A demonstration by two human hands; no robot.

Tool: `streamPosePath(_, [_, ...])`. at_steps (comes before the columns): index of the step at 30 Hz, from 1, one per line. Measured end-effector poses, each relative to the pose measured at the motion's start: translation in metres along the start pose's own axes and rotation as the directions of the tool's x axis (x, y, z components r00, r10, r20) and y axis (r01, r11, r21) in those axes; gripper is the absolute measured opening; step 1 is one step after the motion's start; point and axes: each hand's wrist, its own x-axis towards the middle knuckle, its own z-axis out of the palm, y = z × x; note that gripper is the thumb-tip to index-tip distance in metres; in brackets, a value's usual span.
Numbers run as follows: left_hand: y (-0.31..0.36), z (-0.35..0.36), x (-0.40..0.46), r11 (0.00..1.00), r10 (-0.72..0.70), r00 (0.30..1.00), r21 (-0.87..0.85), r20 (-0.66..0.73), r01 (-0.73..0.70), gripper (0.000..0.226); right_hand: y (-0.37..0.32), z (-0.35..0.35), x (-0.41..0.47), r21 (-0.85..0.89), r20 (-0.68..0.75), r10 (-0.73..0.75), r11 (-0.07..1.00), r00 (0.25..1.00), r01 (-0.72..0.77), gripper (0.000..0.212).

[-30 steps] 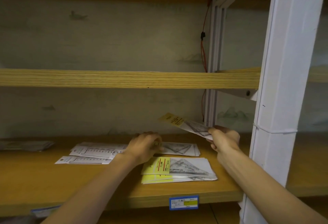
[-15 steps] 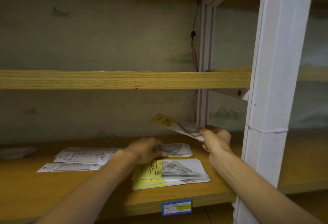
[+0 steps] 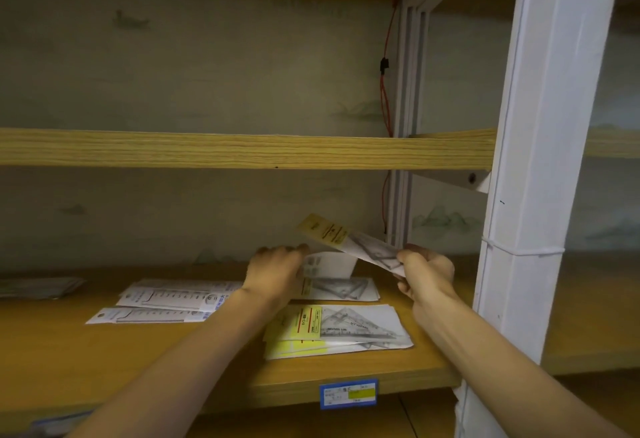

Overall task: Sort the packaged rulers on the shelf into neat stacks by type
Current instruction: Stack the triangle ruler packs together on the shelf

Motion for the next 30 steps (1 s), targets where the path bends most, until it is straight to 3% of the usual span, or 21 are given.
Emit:
streamPosePath(3, [-0.006, -0.008, -0.004, 0.998, -0.065, 0.993, 0.011, -0.101, 0.067, 0.031, -0.001, -0.001, -0.005, 0.021, 0.025, 0.006, 1.000, 1.000, -0.007, 0.020])
streamPosePath(8, [-0.018, -0.019, -0.013, 0.982, -0.127, 0.955, -0.168, -0.269, 0.083, 0.019, -0.001, -0.007, -0.015, -0.046, 0.086, -0.030, 0.998, 0.996, 0.034, 0.016])
streamPosePath(18, [-0.033, -0.032, -0.025, 0.981, -0.164, 0.920, -0.157, -0.355, 0.115, 0.012, 0.024, -0.005, -0.013, -0.352, 0.233, -0.074, 0.923, 0.970, 0.155, 0.017])
streamPosePath(24, [-0.031, -0.032, -0.034, 0.988, -0.131, 0.884, -0.130, -0.448, 0.080, 0.006, 0.034, -0.007, -0.018, -0.625, 0.357, -0.182, 0.682, 0.916, 0.379, 0.040])
streamPosePath(28, [-0.029, -0.032, -0.036, 0.989, -0.128, 0.866, -0.130, -0.484, 0.073, 0.010, 0.031, -0.010, -0.021, -0.775, 0.421, -0.196, 0.429, 0.885, 0.464, 0.041])
streamPosePath(30, [-0.027, -0.033, -0.036, 0.989, -0.119, 0.856, -0.132, -0.503, 0.060, 0.012, 0.030, -0.011, -0.019, -0.797, 0.419, -0.195, 0.388, 0.887, 0.462, 0.040])
